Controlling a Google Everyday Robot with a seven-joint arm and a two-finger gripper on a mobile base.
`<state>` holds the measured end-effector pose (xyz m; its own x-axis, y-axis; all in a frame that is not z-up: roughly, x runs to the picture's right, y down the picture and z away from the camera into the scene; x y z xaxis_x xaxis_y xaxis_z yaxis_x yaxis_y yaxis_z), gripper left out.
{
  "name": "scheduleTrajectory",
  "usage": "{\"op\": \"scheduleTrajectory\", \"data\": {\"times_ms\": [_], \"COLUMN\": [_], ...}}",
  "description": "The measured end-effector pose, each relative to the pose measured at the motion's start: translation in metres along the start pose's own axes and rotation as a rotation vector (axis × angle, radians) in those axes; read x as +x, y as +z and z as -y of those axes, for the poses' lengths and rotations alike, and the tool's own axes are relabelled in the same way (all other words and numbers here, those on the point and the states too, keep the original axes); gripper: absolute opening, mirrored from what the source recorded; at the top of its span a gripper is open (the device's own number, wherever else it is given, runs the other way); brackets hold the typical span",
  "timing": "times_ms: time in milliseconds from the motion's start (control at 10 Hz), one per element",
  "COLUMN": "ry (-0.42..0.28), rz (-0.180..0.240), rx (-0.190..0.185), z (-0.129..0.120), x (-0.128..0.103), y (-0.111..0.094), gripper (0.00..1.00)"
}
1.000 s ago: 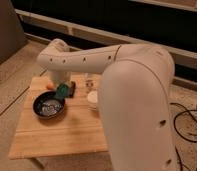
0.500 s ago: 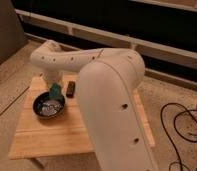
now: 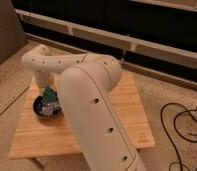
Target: Place the white sponge in the ceramic bowl
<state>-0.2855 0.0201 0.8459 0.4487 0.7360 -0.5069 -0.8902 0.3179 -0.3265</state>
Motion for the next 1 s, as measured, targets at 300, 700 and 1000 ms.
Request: {"op": "scheduleTrajectory", "data": {"times_ms": [300,700,1000], "ry": [-0.046,-0.084,-0.113], "rz": [-0.062,-0.103,-0.101], "rx": [0.025,0.043,0.040], "z": [-0.005,-0.007,-0.011], "x": [-0.005,-0.014,-0.023], "y": [0.034,0.060,0.067], "gripper": [0.00,0.00,0.00]}}
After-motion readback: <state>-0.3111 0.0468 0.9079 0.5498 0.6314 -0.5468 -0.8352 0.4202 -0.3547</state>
